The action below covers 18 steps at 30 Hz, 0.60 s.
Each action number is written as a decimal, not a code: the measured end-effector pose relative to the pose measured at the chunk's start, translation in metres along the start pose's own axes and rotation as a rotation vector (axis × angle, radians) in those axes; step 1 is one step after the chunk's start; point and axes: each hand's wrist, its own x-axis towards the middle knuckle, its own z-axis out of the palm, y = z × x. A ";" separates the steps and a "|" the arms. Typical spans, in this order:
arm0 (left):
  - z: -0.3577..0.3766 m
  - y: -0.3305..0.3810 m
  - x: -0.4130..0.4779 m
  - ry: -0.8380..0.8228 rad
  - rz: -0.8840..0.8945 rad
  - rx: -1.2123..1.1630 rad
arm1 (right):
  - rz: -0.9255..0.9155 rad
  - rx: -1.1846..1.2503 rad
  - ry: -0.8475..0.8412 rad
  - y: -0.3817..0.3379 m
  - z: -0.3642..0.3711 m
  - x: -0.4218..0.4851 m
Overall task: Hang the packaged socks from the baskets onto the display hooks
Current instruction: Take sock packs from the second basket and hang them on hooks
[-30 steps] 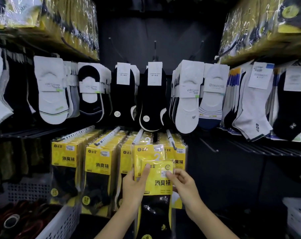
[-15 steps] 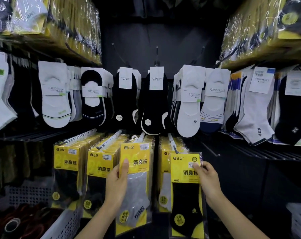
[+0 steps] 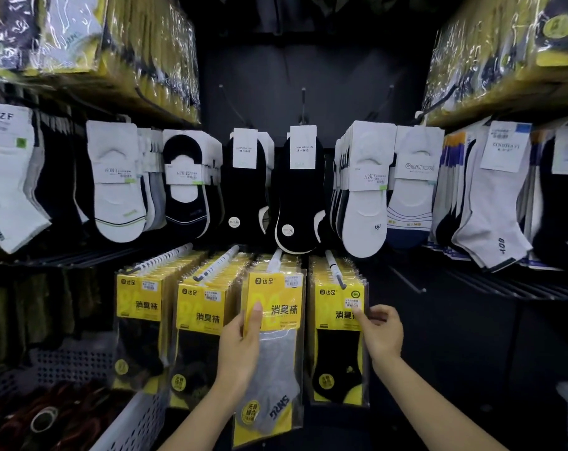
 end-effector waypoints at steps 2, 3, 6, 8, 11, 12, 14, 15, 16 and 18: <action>0.004 -0.005 -0.002 -0.020 -0.010 0.000 | -0.037 -0.016 0.049 0.000 -0.006 -0.009; 0.006 -0.008 -0.003 -0.031 -0.014 -0.018 | -0.059 -0.003 0.041 0.000 -0.009 -0.015; 0.021 -0.015 -0.013 -0.104 -0.036 -0.059 | -0.078 0.100 -0.144 -0.007 -0.016 -0.036; 0.035 -0.019 -0.022 -0.192 -0.061 -0.119 | -0.036 0.149 -0.334 -0.009 -0.019 -0.049; 0.057 -0.023 -0.037 -0.322 -0.105 -0.147 | 0.061 0.230 -0.468 -0.002 -0.024 -0.060; 0.063 -0.024 -0.041 -0.348 -0.119 -0.151 | 0.071 0.264 -0.447 0.001 -0.027 -0.062; 0.074 -0.024 -0.044 -0.355 -0.155 -0.174 | 0.061 0.301 -0.338 0.006 -0.034 -0.059; 0.079 -0.024 -0.044 -0.353 -0.170 -0.179 | 0.041 0.295 -0.277 0.007 -0.037 -0.055; 0.083 -0.022 -0.043 -0.364 -0.182 -0.167 | 0.011 0.280 -0.227 0.005 -0.039 -0.049; 0.090 -0.017 -0.040 -0.388 -0.195 -0.134 | -0.063 0.242 -0.189 -0.001 -0.040 -0.037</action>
